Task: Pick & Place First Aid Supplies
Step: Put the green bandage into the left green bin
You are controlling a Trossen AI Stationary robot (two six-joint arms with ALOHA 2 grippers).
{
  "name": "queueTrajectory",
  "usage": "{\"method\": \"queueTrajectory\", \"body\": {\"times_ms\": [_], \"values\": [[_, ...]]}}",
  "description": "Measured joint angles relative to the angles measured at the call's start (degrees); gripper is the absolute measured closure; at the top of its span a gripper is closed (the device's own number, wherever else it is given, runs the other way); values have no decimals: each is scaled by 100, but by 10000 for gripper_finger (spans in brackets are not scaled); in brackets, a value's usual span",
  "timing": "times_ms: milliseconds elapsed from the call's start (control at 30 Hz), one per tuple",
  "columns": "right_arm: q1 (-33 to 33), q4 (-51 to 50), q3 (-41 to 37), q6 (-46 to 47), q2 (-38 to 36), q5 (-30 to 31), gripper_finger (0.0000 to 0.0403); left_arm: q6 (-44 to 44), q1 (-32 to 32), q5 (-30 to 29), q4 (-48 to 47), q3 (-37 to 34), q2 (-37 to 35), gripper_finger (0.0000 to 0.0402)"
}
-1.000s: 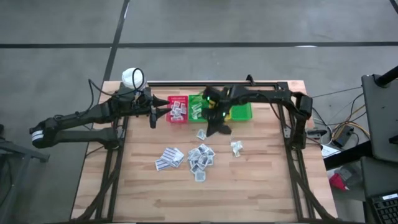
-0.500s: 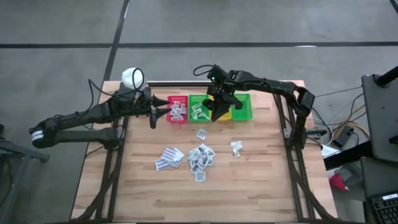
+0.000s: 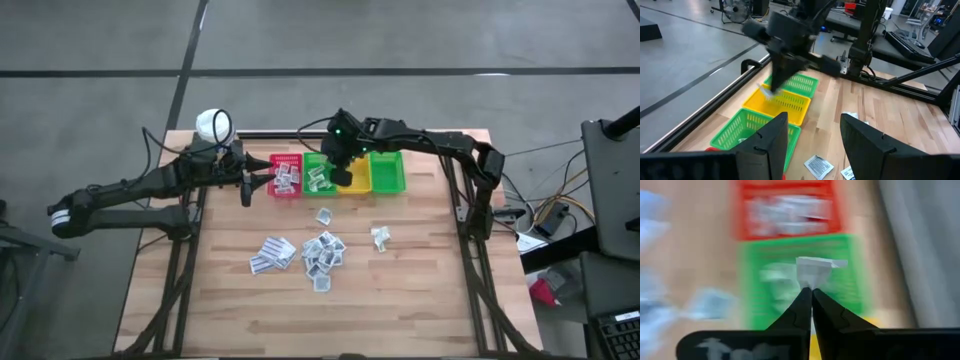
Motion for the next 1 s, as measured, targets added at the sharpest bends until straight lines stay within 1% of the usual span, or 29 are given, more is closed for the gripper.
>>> {"method": "queueTrajectory", "body": {"times_ms": [33,67,267,400,600,700,867,1000], "values": [[6,52,6,-107,0,246,394,0,2,0,0,0,0,227],[7,93,7,-181,0,349,394,0,2,0,2,0,5,227],[23,175,7,-140,151,346,394,-2,1,0,4,0,96,227],[16,171,7,-2,499,-73,394,-5,2,0,8,0,188,227],[18,175,3,203,847,-210,394,-9,2,0,35,0,225,227],[5,105,66,380,948,-566,394,-5,2,0,43,-2,222,227],[36,-26,440,594,1239,-746,394,-2,2,0,55,-2,221,227],[46,-622,1000,581,1712,-752,394,0,2,0,54,-2,221,227]]}}
